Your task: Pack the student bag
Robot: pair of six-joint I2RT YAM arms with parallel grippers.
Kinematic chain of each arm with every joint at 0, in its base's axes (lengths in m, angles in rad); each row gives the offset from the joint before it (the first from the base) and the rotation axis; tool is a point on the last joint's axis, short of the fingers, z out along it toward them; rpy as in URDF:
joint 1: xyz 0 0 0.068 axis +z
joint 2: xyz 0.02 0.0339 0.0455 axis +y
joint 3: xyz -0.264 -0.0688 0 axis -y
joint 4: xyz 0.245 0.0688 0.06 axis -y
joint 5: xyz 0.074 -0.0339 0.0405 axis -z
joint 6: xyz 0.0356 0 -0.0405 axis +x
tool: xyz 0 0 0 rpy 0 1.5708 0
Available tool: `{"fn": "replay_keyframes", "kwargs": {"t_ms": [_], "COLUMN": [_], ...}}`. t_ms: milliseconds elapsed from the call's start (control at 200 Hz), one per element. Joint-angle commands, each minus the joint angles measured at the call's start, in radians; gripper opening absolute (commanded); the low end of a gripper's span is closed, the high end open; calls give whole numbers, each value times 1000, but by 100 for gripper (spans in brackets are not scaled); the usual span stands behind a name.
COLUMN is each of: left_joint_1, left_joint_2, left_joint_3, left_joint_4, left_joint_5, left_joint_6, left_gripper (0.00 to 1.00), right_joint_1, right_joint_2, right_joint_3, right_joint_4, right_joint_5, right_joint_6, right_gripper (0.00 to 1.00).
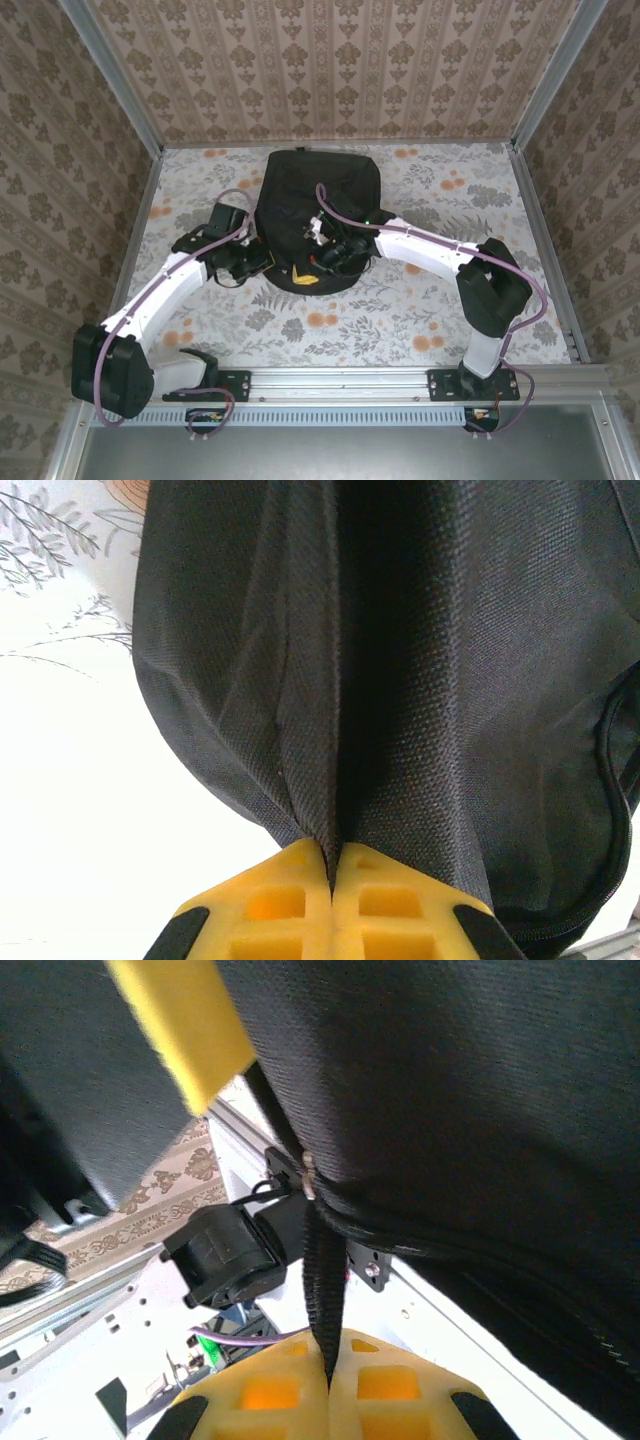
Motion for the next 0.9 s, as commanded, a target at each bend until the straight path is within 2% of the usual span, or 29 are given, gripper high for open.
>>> {"fn": "replay_keyframes", "kwargs": {"t_ms": [0, 250, 490, 685, 895], "left_joint_1": [46, 75, 90, 155, 175], "left_joint_2": [-40, -68, -68, -60, -46], "left_joint_3": [28, 9, 12, 14, 32], "left_joint_4": [-43, -57, -51, -45, -41], "left_joint_5": [-33, -38, -48, -34, -45], "left_joint_6": [65, 97, 120, 146, 166], "left_gripper": [0, 0, 0, 0, 0], "right_joint_1": [-5, -45, -37, -52, -65], "right_joint_2": [-49, -70, -54, -51, -48], "right_joint_3": [-28, -51, -22, -28, -35], "right_joint_4": [-58, -53, -56, -86, -85], "right_joint_5": [-8, 9, -1, 10, 16], "right_joint_6": [-37, -44, -41, -75, -90], "right_gripper": [0, 0, 0, 0, 0]}}
